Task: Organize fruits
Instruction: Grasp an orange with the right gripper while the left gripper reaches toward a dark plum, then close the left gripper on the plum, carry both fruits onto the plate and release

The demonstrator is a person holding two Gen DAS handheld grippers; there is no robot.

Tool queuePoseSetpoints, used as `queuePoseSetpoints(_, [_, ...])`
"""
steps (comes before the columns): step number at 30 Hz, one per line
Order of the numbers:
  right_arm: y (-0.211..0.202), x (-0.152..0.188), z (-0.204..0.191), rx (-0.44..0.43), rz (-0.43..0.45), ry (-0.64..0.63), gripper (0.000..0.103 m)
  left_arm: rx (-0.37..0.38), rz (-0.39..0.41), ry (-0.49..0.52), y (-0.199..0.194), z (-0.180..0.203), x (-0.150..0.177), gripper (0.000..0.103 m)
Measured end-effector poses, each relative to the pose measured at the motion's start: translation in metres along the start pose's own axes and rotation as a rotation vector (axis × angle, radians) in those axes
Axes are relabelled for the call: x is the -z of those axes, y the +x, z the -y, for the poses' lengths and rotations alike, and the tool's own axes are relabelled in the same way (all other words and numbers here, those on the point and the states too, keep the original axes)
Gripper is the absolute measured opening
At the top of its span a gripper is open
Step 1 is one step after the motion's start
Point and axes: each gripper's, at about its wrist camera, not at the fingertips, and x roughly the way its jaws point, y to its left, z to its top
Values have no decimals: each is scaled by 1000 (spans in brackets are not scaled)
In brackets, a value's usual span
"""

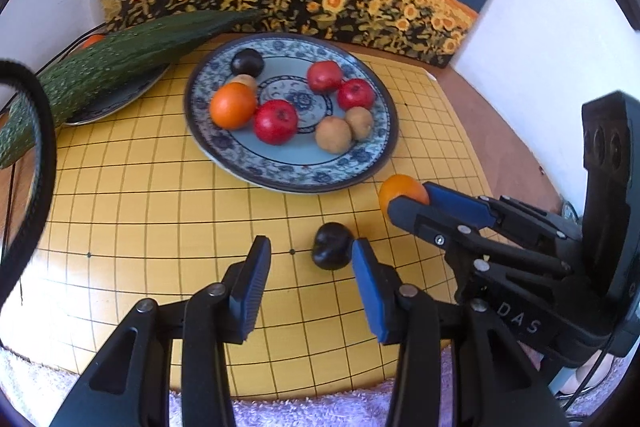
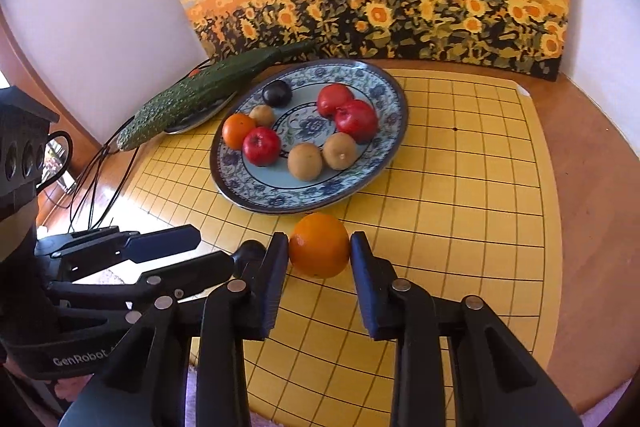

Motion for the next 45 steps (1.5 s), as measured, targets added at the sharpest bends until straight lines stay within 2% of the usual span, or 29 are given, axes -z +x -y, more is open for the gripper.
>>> queuePoseSetpoints(12, [-7,0,15,24,15,35,33,-4,-31,36,24,9,1,43])
queuePoseSetpoints(16, [-9,0,15,26,19,36,33,0,-31,45,25,9,1,31])
queuePoseSetpoints(19, [-9,0,14,24,20,32,33,15,-32,46,24,10,0,27])
queuePoseSetpoints(24, [-10,1,12,19,24,27,33,19,-24,30,18,7,-2,27])
queuePoseSetpoints(33, [-11,-7,5,9,41,-9,33,4,37,-7,-1,-6,-15,27])
queuePoseSetpoints(40, [-4,-16,-4,1,51,-35,33,-34,74,-26,-1,-17,-34,27])
queuePoseSetpoints(45, [2,-24,-7,-4,50,-49,33,-49,72,-35,6,-23,-40,27])
